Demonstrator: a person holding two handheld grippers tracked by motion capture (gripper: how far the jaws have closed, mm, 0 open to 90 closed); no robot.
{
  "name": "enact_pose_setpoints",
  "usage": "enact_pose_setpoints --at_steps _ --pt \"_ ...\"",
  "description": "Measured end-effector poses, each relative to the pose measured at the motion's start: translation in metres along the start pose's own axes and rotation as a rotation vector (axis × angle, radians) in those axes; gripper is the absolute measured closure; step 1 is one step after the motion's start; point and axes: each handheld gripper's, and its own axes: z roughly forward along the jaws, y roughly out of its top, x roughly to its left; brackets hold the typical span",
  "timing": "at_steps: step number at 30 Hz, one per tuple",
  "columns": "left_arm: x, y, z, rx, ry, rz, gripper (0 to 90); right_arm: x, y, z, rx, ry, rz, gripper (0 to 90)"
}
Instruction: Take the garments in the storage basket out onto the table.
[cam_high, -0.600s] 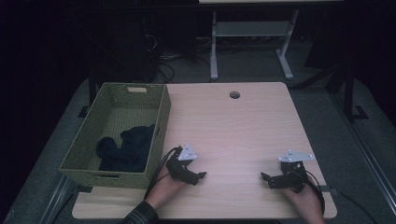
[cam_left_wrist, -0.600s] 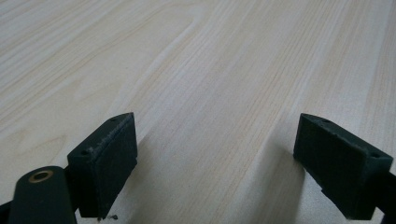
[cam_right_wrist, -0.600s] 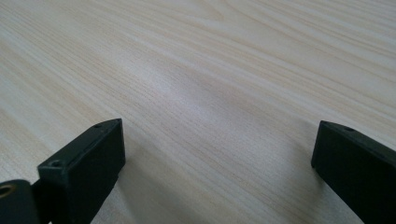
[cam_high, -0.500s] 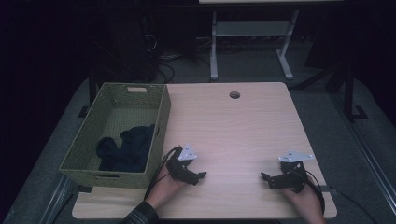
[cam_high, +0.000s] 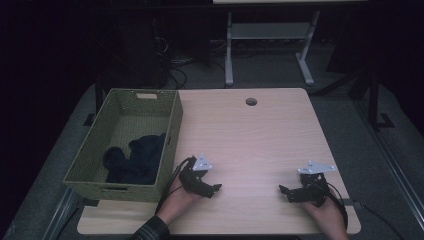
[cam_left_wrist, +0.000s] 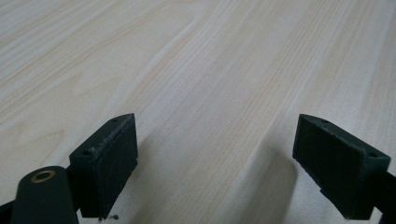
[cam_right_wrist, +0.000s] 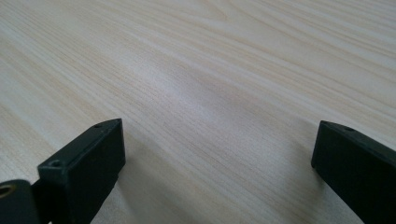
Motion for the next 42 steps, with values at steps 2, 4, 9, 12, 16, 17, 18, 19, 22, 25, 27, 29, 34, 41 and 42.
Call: enact_pose_setpoints --at_steps 2,4,9,12,16,17,18,19,22,25,27,29,34,41,42 --pt "-0.001 0.003 -0.003 0.001 -0.001 0.000 13.5 0.000 0.000 0.000 0.000 0.000 0.000 2.4" --pt "-0.003 0.005 -0.005 0.009 0.006 0.005 13.6 0.000 0.000 0.000 0.000 0.000 0.000 2.4" --pt "-0.006 0.009 -0.011 0.023 0.008 0.000 13.6 0.000 0.000 0.000 0.002 0.001 0.004 2.4" --pt "-0.007 0.011 -0.013 0.043 0.016 -0.012 13.7 0.000 0.000 0.000 0.002 0.002 0.001 2.4" --pt "-0.010 0.017 -0.018 0.045 0.020 -0.011 13.7 0.001 0.000 0.000 0.002 0.006 0.000 2.4" --pt "-0.011 0.018 -0.019 0.047 0.022 -0.008 13.9 0.001 0.000 0.000 0.002 0.006 -0.001 2.4" --pt "-0.011 0.019 -0.021 0.051 0.027 -0.004 13.9 0.001 0.000 0.000 0.002 0.006 -0.001 2.4" --pt "-0.012 0.020 -0.022 0.052 0.029 0.001 14.0 0.001 0.000 0.000 0.001 0.006 0.000 2.4" --pt "-0.013 0.024 -0.025 0.059 0.025 0.003 14.1 0.001 0.000 0.000 0.002 0.006 0.000 2.4" --pt "-0.013 0.027 -0.029 0.062 0.015 0.010 14.1 0.000 0.000 0.000 0.002 0.006 -0.001 2.4" --pt "-0.012 0.030 -0.032 0.067 0.008 0.009 14.1 0.001 0.000 0.000 0.002 0.006 0.000 2.4" --pt "-0.012 0.032 -0.034 0.074 0.001 0.010 14.1 0.000 0.000 0.000 0.002 0.006 -0.001 2.4" --pt "-0.012 0.036 -0.037 0.082 -0.015 0.007 14.1 0.001 0.000 0.000 0.002 0.007 -0.001 2.4" --pt "-0.012 0.042 -0.044 0.094 -0.038 0.003 14.1 0.001 0.000 0.000 0.002 0.009 -0.003 2.4" --pt "-0.012 0.043 -0.044 0.096 -0.040 0.000 14.1 0.001 0.000 0.000 0.002 0.009 -0.003 2.4"
